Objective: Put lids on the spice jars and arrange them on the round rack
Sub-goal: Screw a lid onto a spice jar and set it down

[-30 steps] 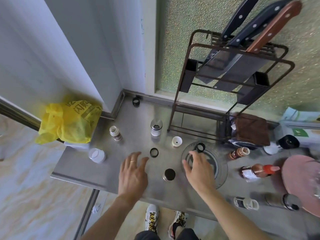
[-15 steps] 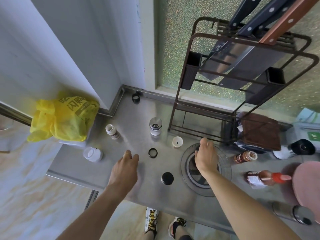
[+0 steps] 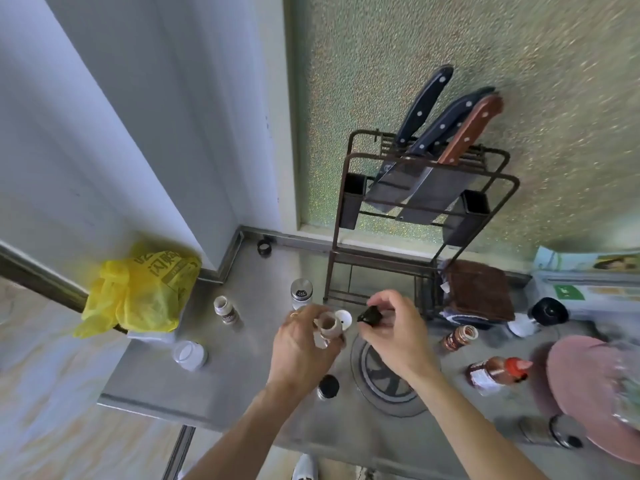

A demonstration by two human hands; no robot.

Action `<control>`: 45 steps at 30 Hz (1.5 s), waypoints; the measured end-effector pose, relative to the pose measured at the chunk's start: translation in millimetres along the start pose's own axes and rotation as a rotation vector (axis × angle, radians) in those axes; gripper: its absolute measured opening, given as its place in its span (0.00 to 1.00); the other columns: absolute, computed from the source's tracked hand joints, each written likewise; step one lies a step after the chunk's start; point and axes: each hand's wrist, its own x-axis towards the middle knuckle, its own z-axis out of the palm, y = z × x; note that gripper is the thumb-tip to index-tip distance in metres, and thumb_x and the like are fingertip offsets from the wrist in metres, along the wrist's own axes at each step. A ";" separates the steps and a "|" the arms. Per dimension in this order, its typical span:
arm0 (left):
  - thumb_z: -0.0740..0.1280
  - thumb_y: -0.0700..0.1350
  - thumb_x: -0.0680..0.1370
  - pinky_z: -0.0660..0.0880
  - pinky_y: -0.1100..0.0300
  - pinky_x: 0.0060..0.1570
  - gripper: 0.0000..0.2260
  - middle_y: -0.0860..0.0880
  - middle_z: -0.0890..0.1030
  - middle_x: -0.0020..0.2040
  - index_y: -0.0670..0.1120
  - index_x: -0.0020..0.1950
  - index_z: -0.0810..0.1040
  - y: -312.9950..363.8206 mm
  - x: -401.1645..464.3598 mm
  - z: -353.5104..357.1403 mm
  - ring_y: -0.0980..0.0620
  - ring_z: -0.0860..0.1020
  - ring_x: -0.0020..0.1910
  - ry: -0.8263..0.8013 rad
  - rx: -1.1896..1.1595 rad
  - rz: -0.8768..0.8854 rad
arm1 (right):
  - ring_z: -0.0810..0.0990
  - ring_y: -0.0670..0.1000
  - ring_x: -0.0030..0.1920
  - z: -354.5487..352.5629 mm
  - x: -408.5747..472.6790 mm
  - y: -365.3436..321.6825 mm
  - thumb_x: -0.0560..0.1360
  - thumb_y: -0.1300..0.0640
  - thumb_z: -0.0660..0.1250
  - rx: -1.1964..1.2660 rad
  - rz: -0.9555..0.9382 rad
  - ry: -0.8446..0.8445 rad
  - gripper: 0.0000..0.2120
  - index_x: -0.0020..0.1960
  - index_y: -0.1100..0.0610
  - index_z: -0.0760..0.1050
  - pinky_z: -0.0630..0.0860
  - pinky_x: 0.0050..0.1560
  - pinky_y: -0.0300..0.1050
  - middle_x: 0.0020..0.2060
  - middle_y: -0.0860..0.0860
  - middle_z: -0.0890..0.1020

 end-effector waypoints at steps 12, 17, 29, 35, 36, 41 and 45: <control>0.74 0.44 0.70 0.81 0.55 0.48 0.15 0.57 0.82 0.51 0.52 0.56 0.82 52.4 -14.3 -21.2 0.57 0.83 0.47 -0.081 -0.192 0.339 | 0.81 0.38 0.57 -62.9 -49.0 -75.6 0.70 0.59 0.78 -0.085 -0.284 -0.074 0.20 0.59 0.47 0.78 0.78 0.61 0.40 0.53 0.38 0.83; 0.74 0.45 0.67 0.81 0.57 0.46 0.17 0.58 0.85 0.47 0.52 0.55 0.81 55.4 -23.2 -26.0 0.59 0.83 0.45 -0.041 -0.218 0.325 | 0.78 0.39 0.61 -67.9 -53.3 -79.0 0.72 0.61 0.74 -0.394 -0.400 -0.181 0.26 0.65 0.43 0.72 0.75 0.64 0.41 0.58 0.37 0.80; 0.74 0.46 0.66 0.81 0.59 0.44 0.18 0.59 0.85 0.46 0.56 0.56 0.80 49.5 -39.6 -31.9 0.61 0.84 0.44 -0.074 -0.189 0.355 | 0.77 0.42 0.55 -65.3 -64.7 -85.7 0.73 0.41 0.70 -0.573 -0.329 -0.217 0.22 0.64 0.44 0.71 0.75 0.58 0.40 0.56 0.40 0.78; 0.76 0.43 0.66 0.78 0.67 0.41 0.20 0.59 0.84 0.44 0.57 0.55 0.78 51.2 -45.6 -30.0 0.62 0.82 0.41 -0.076 -0.151 0.419 | 0.82 0.44 0.42 -67.2 -65.3 -86.0 0.72 0.33 0.65 -0.654 -0.252 -0.147 0.22 0.54 0.48 0.79 0.81 0.46 0.43 0.44 0.44 0.85; 0.76 0.43 0.66 0.78 0.68 0.40 0.20 0.59 0.84 0.44 0.57 0.55 0.78 52.3 -47.2 -29.4 0.62 0.82 0.40 -0.078 -0.152 0.421 | 0.82 0.44 0.45 -67.6 -66.3 -85.5 0.71 0.32 0.65 -0.655 -0.248 -0.174 0.23 0.57 0.47 0.78 0.80 0.48 0.43 0.46 0.43 0.85; 0.75 0.47 0.66 0.79 0.60 0.40 0.16 0.58 0.85 0.43 0.55 0.52 0.81 51.2 -50.2 -27.0 0.61 0.83 0.40 -0.061 -0.157 0.378 | 0.78 0.41 0.49 -74.3 -72.8 -81.3 0.72 0.53 0.74 -0.613 -0.295 -0.264 0.18 0.60 0.43 0.75 0.75 0.52 0.35 0.54 0.40 0.79; 0.76 0.45 0.65 0.80 0.61 0.44 0.18 0.60 0.86 0.45 0.55 0.54 0.81 53.6 -50.5 -31.7 0.63 0.83 0.44 -0.071 -0.155 0.360 | 0.83 0.44 0.49 -75.3 -72.0 -76.5 0.71 0.56 0.76 -0.528 -0.304 -0.297 0.20 0.60 0.44 0.78 0.81 0.53 0.41 0.54 0.41 0.81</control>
